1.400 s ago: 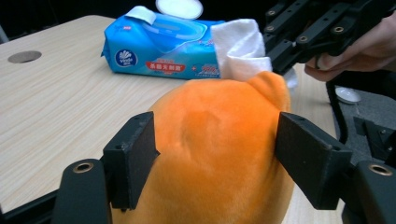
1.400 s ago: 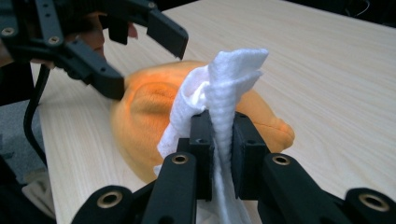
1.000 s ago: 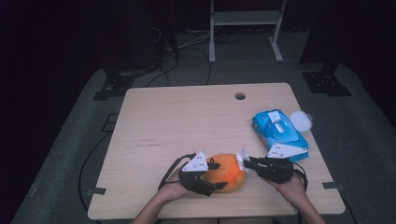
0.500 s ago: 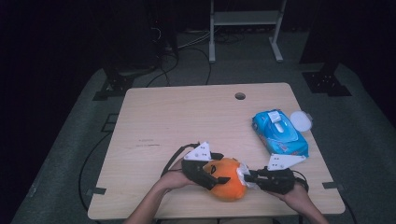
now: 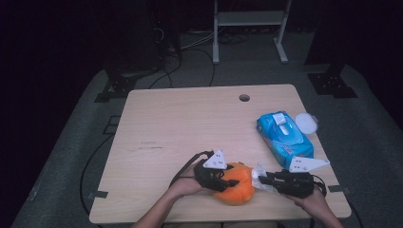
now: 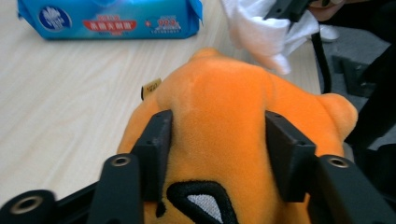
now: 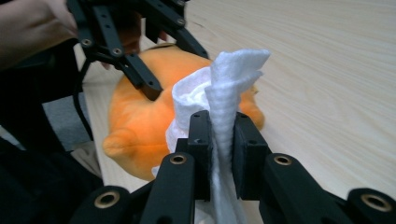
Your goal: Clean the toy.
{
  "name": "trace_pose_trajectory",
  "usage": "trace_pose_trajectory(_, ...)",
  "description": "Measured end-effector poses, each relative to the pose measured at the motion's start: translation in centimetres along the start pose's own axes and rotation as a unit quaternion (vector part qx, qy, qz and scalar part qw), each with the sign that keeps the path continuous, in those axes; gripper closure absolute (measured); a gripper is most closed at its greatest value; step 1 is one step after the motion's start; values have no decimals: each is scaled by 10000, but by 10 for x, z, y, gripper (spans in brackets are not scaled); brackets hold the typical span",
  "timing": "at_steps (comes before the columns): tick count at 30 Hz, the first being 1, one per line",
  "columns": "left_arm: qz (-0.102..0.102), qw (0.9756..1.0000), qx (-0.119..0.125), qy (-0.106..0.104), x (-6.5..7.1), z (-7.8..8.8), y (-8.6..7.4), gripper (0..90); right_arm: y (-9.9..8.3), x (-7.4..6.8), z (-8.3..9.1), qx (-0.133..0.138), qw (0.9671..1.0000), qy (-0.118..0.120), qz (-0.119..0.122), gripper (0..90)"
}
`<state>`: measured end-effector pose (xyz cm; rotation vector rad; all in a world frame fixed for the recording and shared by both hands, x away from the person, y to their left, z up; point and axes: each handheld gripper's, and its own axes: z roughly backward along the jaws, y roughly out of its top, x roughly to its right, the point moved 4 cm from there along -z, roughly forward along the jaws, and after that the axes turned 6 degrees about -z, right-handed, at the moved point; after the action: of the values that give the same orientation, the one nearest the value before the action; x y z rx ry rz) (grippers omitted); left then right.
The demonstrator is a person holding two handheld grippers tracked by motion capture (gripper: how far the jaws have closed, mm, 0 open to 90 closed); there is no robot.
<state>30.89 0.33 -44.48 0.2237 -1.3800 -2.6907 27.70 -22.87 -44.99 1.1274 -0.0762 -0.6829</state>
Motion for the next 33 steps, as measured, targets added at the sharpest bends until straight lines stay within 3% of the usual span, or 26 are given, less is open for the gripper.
trace_pose_trajectory(5,160,9995,153,210,-8,8,2,505,-2,11,10,4,9996,-266,-68,786)
trace_pose_trajectory(9,193,9987,180,440,-17,14,1,506,-9,24,12,-182,9981,-589,-97,785)
trace_pose_trajectory(11,254,9979,193,560,-22,18,0,506,-12,27,11,-336,9965,-763,13,784)
trace_pose_trajectory(15,353,9962,219,770,-34,25,0,506,-17,32,8,-517,9940,-966,38,753)
trace_pose_trajectory(21,470,9929,288,1055,-50,37,0,506,-16,33,8,-417,9945,-962,-17,614)
trace_pose_trajectory(26,509,9915,248,1169,-60,39,-2,505,-13,33,8,-296,9960,-845,6,512)
trace_pose_trajectory(33,562,9902,221,1262,-66,39,-6,506,-12,31,3,-302,9965,-780,58,453)
